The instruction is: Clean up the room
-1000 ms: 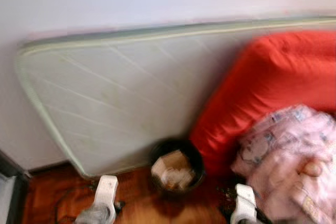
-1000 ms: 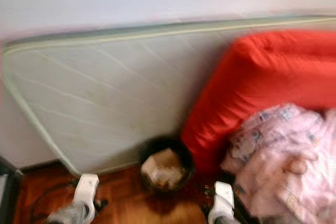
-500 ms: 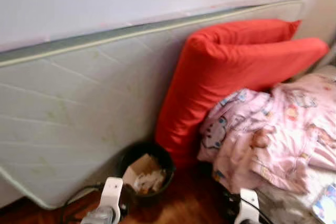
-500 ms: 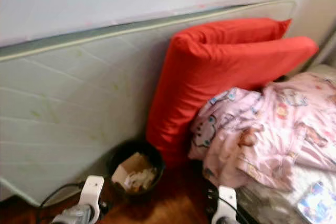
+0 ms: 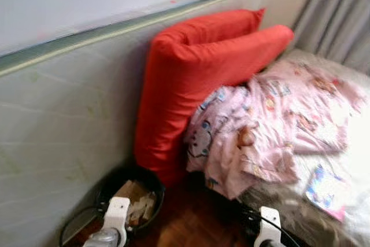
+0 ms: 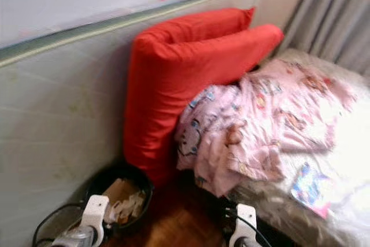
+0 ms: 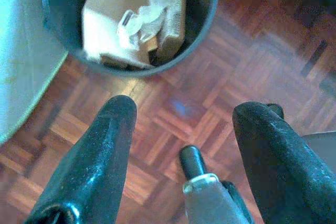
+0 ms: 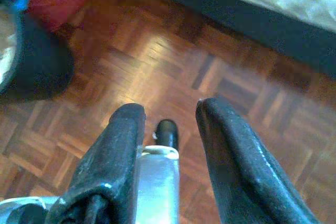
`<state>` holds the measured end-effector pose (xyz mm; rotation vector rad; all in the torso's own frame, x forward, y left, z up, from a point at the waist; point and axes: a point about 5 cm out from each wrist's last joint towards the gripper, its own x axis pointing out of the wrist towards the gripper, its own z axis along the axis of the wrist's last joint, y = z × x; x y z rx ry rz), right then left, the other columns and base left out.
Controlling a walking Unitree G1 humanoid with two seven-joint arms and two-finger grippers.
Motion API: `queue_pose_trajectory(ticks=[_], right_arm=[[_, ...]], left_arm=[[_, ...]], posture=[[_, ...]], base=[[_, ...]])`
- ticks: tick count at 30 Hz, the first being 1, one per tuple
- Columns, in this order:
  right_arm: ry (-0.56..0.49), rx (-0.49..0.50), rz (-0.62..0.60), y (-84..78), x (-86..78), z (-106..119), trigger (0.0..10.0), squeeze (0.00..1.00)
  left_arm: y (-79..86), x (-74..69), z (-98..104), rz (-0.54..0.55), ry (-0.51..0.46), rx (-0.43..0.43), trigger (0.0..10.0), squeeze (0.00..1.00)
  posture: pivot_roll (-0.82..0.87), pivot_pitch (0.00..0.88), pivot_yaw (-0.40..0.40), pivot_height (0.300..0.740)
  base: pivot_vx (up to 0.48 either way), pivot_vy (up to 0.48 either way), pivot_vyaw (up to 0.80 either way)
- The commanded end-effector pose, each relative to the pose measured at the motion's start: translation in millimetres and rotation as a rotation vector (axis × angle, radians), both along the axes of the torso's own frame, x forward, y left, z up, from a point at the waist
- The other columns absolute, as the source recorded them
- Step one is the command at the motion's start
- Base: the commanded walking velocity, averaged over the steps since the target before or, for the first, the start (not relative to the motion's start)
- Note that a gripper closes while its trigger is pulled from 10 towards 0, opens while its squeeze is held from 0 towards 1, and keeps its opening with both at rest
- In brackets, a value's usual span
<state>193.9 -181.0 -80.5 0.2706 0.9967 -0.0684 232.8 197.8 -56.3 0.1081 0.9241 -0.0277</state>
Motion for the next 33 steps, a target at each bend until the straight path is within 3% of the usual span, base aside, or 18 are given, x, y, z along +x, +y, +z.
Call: queue_pose_trajectory(ticks=[1, 15, 33], right_arm=[[0.007, -0.008, -0.001, -2.9, -1.1, -0.3, 10.0, 0.00], [0.003, -0.007, -0.007, -2.9, -0.7, -0.1, 10.0, 0.00], [-0.012, -0.005, -0.023, -3.0, 0.4, 0.6, 10.0, 0.00]], left_arm=[[-7.2, -3.9, -3.7, -0.020, 0.021, -0.009, 10.0, 0.00], [-7.1, -3.4, -3.3, -0.023, 0.019, -0.007, 10.0, 0.00], [-7.1, -2.8, -2.9, -0.034, 0.017, -0.003, 10.0, 0.00]], posture=[[-0.03, 0.000, -0.069, 0.740], [-0.03, 0.000, -0.067, 0.740], [-0.03, 0.000, -0.067, 0.740]], base=[[0.000, 0.000, -0.80], [0.000, 0.000, -0.80], [0.000, 0.000, 0.00]])
